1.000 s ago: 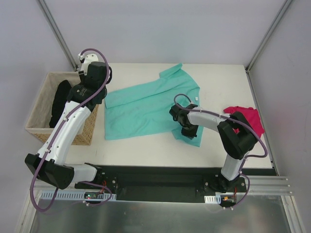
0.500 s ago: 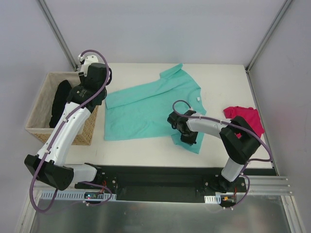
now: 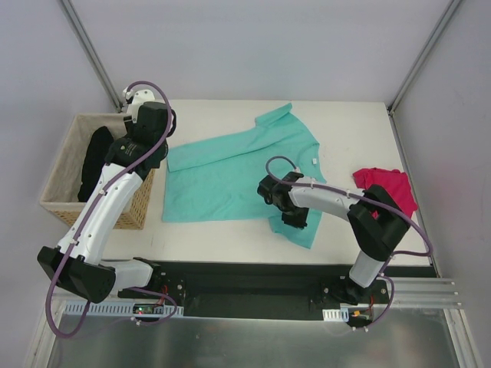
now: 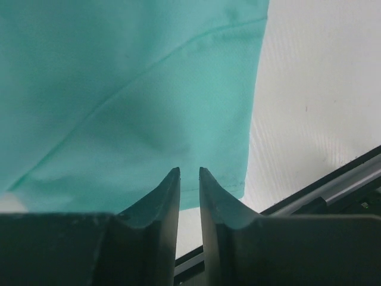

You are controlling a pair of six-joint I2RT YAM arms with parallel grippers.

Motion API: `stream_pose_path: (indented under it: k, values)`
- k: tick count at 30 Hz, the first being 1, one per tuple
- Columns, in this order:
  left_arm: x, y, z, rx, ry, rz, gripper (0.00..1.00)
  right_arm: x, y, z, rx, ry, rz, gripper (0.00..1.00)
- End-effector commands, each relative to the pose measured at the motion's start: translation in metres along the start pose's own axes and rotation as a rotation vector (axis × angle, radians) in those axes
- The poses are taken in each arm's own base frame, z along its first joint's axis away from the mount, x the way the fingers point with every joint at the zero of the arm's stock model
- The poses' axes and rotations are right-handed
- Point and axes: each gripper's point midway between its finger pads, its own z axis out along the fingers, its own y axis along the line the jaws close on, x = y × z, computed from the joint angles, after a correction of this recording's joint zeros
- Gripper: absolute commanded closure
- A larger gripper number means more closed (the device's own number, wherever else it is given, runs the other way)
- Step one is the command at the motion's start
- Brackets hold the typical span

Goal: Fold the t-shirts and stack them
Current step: Flatten out the tshirt

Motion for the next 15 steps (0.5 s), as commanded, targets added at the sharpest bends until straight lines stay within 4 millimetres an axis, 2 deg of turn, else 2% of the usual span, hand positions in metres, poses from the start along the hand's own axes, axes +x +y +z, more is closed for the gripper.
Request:
stream_pose_path:
  k: [1,2,3,6,7,10,15]
  values:
    - [-0.008,0.000,-0.006,0.011,-0.025,-0.020,0.59,-0.050,0.000,-0.047,-0.010,-0.177,-0.012,0.70]
    - [-0.007,-0.003,-0.004,0.014,-0.019,-0.016,0.59,-0.056,-0.002,-0.054,0.001,-0.195,-0.025,0.67]
    - [-0.007,-0.006,-0.004,0.030,-0.015,-0.018,0.59,-0.066,0.003,-0.065,-0.018,-0.222,-0.031,0.58]
    - [-0.003,-0.014,0.001,0.048,0.007,-0.011,0.55,-0.085,0.003,-0.079,-0.009,-0.285,-0.054,0.49]
    - [-0.001,-0.017,0.002,0.059,0.018,-0.004,0.54,-0.099,0.005,-0.090,-0.015,-0.329,-0.057,0.47]
    - [0.003,-0.025,0.008,0.069,0.037,0.021,0.50,-0.121,0.008,-0.103,0.003,-0.398,-0.089,0.43]
    - [0.004,-0.029,0.017,0.060,0.052,0.059,0.46,-0.149,0.011,-0.101,0.004,-0.405,-0.079,0.43]
